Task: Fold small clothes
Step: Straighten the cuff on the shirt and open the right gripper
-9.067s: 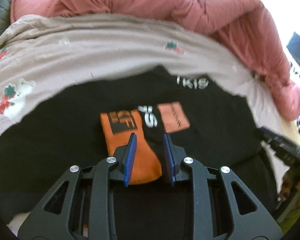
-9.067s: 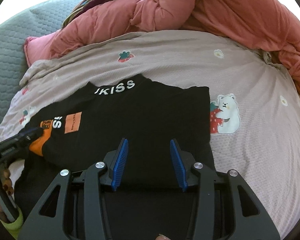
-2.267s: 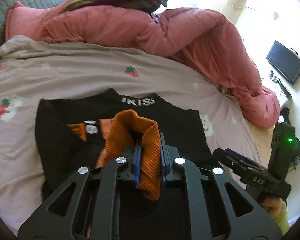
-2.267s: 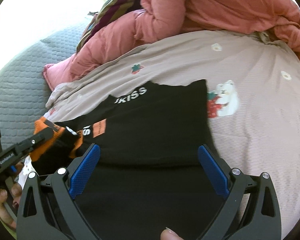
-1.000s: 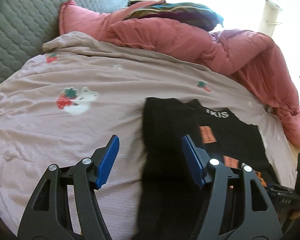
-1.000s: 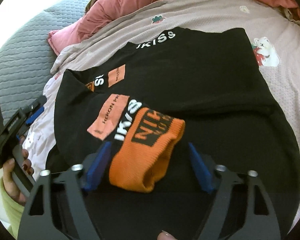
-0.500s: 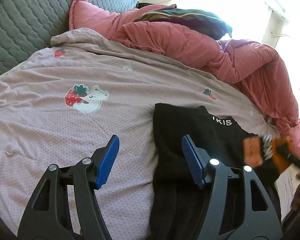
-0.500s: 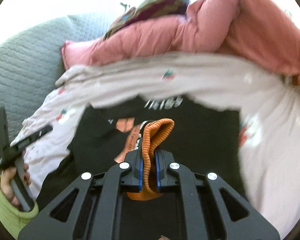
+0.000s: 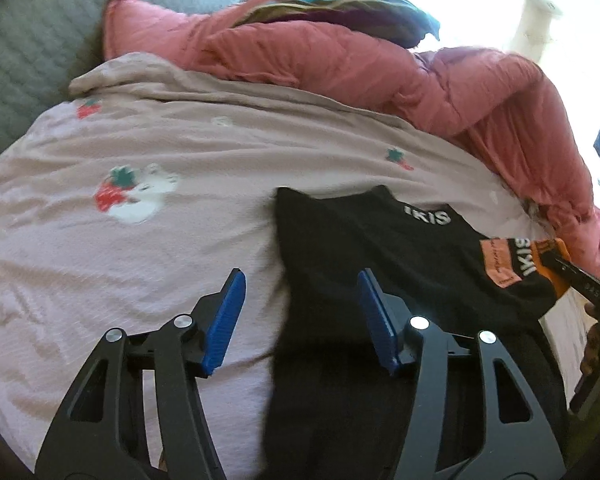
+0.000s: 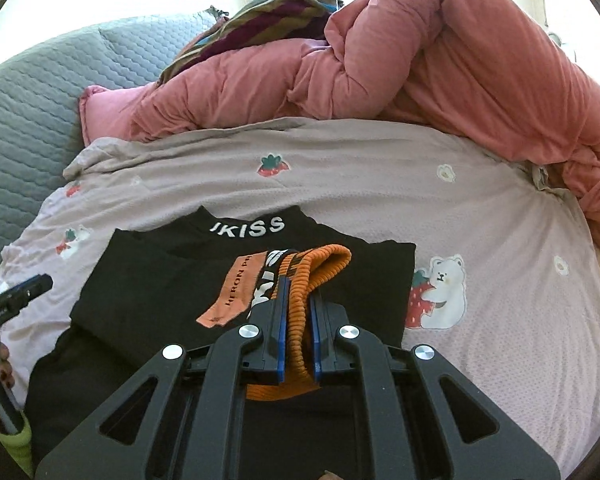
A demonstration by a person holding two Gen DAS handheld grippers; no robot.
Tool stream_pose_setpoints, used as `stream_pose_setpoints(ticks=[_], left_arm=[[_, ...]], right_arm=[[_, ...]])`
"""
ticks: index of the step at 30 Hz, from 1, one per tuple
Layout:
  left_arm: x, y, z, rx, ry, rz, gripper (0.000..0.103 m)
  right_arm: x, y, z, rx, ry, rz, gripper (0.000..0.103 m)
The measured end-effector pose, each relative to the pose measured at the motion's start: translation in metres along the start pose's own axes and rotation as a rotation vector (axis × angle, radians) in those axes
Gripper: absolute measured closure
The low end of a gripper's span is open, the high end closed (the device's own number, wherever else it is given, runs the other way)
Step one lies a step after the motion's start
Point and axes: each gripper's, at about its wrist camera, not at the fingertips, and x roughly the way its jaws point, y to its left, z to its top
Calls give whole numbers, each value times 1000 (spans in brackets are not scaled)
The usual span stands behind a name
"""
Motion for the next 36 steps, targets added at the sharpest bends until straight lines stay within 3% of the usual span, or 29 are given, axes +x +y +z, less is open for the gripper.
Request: stream_pose_setpoints(ticks=[7, 13, 25, 28, 30, 36], left_arm=[[37, -46, 13, 74, 85, -36, 53], [80, -55, -7, 125, 218, -27, 53], [76, -50, -19, 137, 182, -42, 53], [73, -51, -18, 141, 178, -42, 53], [69, -52, -18, 148, 172, -41, 53], [63, -49, -19, 135, 172, -51, 53]], right_arm=[[8, -6, -11, -1, 30, -32, 95], [16, -7, -15, -1, 54, -43, 95], [37, -12, -26, 13, 152, -101, 94], [36, -18, -30, 51, 164, -94, 90], [27, -20, -30, 64, 143, -109, 78], [4, -10, -26, 35, 83, -88, 62]])
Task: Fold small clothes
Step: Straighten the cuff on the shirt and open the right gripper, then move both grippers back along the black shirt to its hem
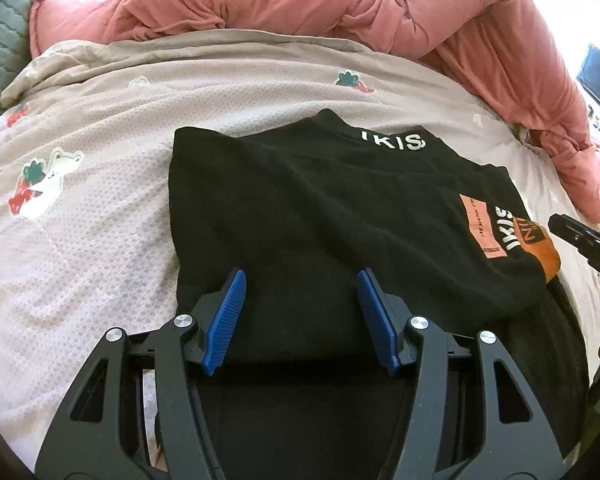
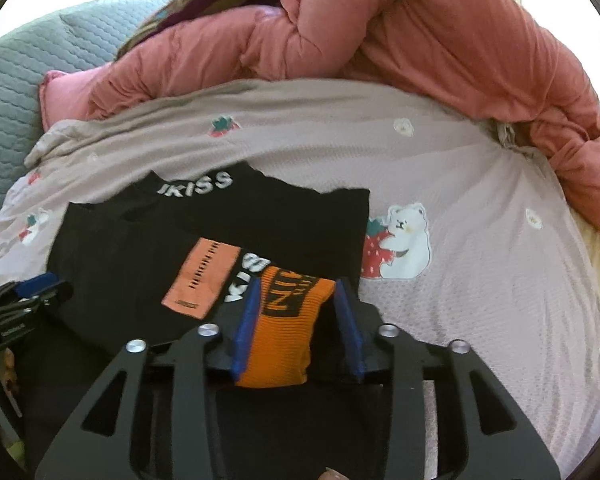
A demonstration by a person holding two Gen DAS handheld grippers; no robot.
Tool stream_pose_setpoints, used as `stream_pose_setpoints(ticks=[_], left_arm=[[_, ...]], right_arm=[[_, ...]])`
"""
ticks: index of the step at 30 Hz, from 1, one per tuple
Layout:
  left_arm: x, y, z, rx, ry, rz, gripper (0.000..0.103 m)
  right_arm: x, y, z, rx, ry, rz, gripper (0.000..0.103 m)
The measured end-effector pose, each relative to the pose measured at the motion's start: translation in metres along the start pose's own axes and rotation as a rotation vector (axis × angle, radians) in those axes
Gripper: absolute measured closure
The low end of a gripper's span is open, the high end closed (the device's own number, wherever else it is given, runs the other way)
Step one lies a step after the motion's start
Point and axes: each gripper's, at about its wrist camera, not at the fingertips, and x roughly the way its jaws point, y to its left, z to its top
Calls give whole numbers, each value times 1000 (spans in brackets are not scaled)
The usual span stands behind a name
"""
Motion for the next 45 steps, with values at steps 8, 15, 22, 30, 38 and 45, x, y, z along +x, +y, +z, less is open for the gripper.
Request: stream_pose_setpoints(ticks=[8, 15, 22, 30, 38, 45], left_arm=[[-5, -3, -5, -1, -5, 4, 53], [-7, 0, -6, -14, -5, -12, 53], [-9, 2, -7, -17, -8, -16, 53], [-14, 2, -6, -19, -14, -17, 53], [-24, 3, -6, -22, -29, -25, 53], [-33, 8, -8, -30, -41, -19, 39]], right_arm=[[8, 47, -10, -124, 42, 101, 60], [36, 23, -29, -33, 156, 64, 60], [35, 24, -32, -31, 149, 59, 58], [26, 23, -28, -28, 128, 80, 50], [18, 29, -25, -45, 105, 86, 41], [14, 32, -23, -44, 89, 87, 31]])
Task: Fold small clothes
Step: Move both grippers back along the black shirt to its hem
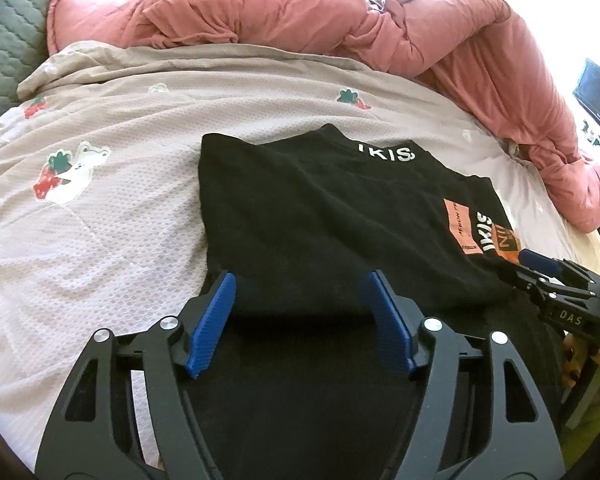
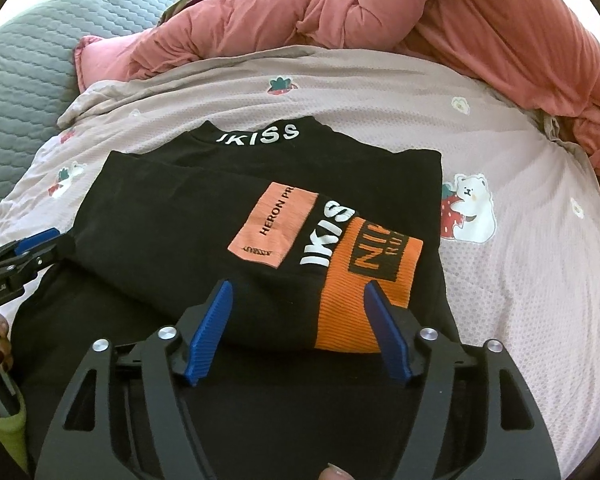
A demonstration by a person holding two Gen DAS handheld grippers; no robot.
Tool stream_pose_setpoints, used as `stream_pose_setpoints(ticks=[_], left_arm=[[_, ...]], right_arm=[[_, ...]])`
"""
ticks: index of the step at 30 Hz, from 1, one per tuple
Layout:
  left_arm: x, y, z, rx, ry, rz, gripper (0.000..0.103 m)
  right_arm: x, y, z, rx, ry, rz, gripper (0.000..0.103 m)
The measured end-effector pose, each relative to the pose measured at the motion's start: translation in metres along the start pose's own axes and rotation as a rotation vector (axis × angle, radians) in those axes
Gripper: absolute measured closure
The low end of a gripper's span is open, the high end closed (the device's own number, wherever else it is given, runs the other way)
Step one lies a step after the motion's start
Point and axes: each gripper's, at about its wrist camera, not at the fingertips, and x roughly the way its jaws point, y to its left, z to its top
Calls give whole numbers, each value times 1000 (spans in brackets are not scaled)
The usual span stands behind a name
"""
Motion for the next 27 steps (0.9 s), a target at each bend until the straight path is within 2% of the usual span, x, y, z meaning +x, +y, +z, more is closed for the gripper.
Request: stream_pose_setpoints(ticks=[4, 6, 9, 11, 27], left_arm=[[-6, 5, 0, -11, -6, 7, 32], [-11, 7, 0, -19, -19, 12, 20], [-18, 7, 1, -19, -38, 11, 18], [-23, 8, 1, -19, -51, 18, 10], [-42, 7, -5, -20, -81, 42, 10]], right_arm=[[-2, 1, 2, 6, -6, -2, 22], [-4, 3, 2, 3, -15, -16, 13], [-6, 4, 2, 0, -24, -19, 11], [-7, 5, 3, 0, -27, -18, 9], [-27, 8, 4, -3, -61, 2, 7]])
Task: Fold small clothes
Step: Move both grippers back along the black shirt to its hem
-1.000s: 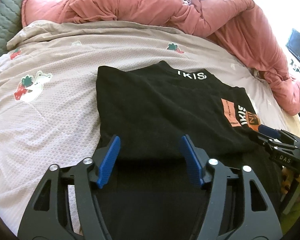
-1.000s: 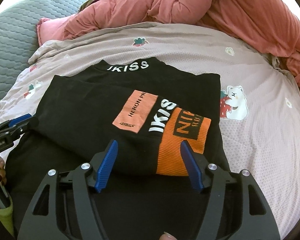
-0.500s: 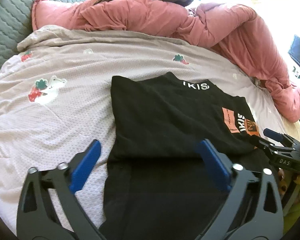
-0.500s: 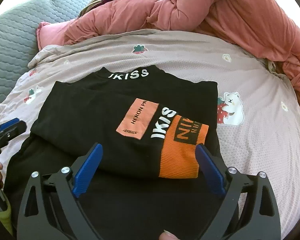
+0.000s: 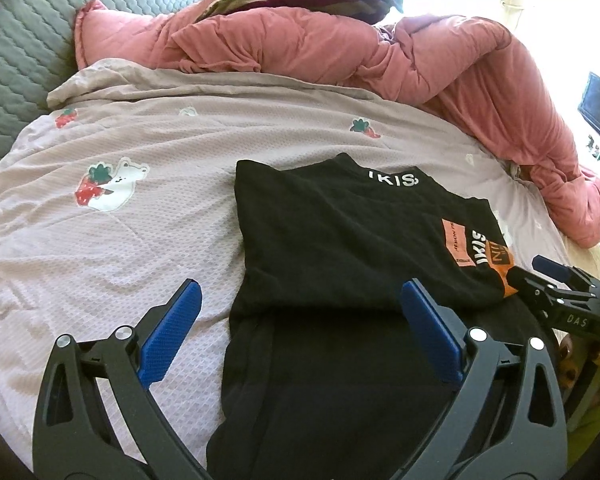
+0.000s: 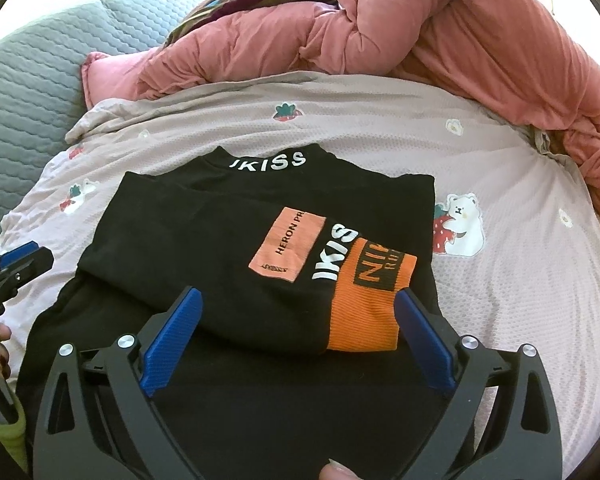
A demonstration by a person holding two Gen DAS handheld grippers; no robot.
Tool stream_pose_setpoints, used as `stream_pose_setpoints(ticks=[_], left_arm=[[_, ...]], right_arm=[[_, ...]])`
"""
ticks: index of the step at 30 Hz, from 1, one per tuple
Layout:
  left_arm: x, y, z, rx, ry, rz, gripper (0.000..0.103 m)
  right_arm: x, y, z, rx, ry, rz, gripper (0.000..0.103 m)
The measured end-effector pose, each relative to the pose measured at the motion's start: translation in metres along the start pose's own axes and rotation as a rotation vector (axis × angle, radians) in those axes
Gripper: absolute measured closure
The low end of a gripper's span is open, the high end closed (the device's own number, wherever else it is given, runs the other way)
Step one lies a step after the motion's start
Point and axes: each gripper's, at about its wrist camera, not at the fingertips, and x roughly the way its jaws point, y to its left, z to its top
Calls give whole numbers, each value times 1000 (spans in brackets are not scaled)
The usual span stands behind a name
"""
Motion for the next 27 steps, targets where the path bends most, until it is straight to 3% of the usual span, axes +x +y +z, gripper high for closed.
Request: stream_pose_setpoints(ticks=[27], left_arm=[[-38, -6, -15, 28, -20, 36, 10]], right_arm=[[-43, 7, -9, -23, -36, 31, 6]])
